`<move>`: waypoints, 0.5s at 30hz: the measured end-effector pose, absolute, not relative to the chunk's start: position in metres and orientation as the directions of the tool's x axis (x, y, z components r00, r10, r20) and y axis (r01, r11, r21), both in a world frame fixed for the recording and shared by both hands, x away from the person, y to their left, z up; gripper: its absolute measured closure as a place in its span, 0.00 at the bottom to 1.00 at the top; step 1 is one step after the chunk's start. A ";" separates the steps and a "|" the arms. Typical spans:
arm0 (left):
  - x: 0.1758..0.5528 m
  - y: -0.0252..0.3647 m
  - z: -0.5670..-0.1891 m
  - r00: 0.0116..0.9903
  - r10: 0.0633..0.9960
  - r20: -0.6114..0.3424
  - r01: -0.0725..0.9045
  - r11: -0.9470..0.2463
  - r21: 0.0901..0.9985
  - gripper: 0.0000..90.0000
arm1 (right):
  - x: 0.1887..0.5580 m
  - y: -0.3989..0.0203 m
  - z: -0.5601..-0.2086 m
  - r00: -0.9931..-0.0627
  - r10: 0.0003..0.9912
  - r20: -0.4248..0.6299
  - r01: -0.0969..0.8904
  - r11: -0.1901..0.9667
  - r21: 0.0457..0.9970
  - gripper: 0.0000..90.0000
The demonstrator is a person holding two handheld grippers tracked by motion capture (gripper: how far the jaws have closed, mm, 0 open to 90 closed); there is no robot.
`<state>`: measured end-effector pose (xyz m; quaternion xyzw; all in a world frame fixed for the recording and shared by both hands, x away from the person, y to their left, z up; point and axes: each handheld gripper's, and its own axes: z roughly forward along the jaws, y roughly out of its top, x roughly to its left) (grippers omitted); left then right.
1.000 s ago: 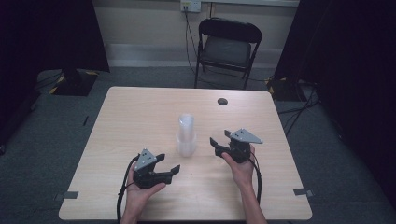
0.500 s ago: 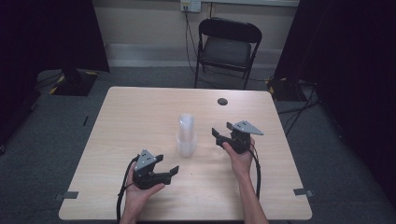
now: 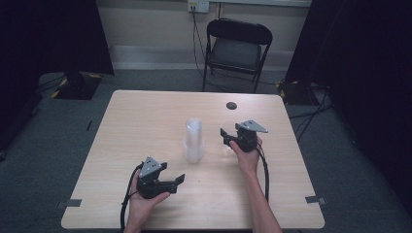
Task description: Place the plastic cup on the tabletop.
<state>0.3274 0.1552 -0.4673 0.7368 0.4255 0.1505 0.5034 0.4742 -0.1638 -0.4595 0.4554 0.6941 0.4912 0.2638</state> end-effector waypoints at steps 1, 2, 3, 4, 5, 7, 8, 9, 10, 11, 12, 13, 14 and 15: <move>0.327 0.156 -0.468 0.591 0.779 -0.209 0.476 -0.128 0.870 0.18 | 0.475 -0.163 -0.461 -0.443 0.894 0.074 0.370 0.106 0.923 0.32; 0.327 0.157 -0.468 0.590 0.780 -0.209 0.478 -0.128 0.869 0.18 | 0.476 -0.163 -0.462 -0.441 0.895 0.069 0.370 0.111 0.922 0.32; 0.326 0.159 -0.468 0.589 0.780 -0.210 0.479 -0.128 0.868 0.18 | 0.477 -0.163 -0.463 -0.438 0.896 0.070 0.370 0.109 0.923 0.32; 0.326 0.159 -0.469 0.586 0.781 -0.216 0.482 -0.122 0.868 0.18 | 0.477 -0.163 -0.465 -0.436 0.898 0.065 0.369 0.112 0.923 0.32; 0.326 0.160 -0.469 0.585 0.782 -0.216 0.482 -0.121 0.868 0.18 | 0.478 -0.162 -0.466 -0.433 0.899 0.061 0.373 0.117 0.920 0.32; 0.326 0.161 -0.469 0.579 0.786 -0.217 0.483 -0.116 0.868 0.18 | 0.478 -0.162 -0.469 -0.438 0.897 0.061 0.383 0.125 0.915 0.31; 0.325 0.162 -0.469 0.574 0.788 -0.224 0.486 -0.107 0.867 0.18 | 0.477 -0.161 -0.470 -0.437 0.898 0.059 0.382 0.126 0.915 0.32; 0.325 0.162 -0.469 0.572 0.789 -0.224 0.487 -0.107 0.867 0.18 | 0.475 -0.161 -0.471 -0.441 0.896 0.050 0.374 0.133 0.918 0.31; 0.325 0.163 -0.470 0.570 0.791 -0.221 0.489 -0.111 0.865 0.18 | 0.473 -0.160 -0.471 -0.440 0.897 0.047 0.373 0.135 0.918 0.31; 0.325 0.163 -0.470 0.566 0.793 -0.224 0.492 -0.108 0.864 0.18 | 0.471 -0.161 -0.471 -0.442 0.896 0.040 0.369 0.141 0.919 0.32; 0.325 0.163 -0.470 0.565 0.794 -0.225 0.493 -0.106 0.864 0.18 | 0.470 -0.161 -0.472 -0.443 0.896 0.041 0.369 0.140 0.919 0.32; 0.325 0.163 -0.471 0.564 0.794 -0.226 0.493 -0.105 0.864 0.18 | 0.469 -0.162 -0.472 -0.447 0.893 0.041 0.370 0.143 0.918 0.32; 0.325 0.163 -0.471 0.564 0.794 -0.227 0.494 -0.104 0.863 0.18 | 0.467 -0.164 -0.472 -0.452 0.891 0.040 0.373 0.148 0.916 0.32; 0.325 0.162 -0.471 0.563 0.794 -0.229 0.494 -0.101 0.863 0.18 | 0.465 -0.165 -0.472 -0.453 0.891 0.039 0.373 0.150 0.916 0.32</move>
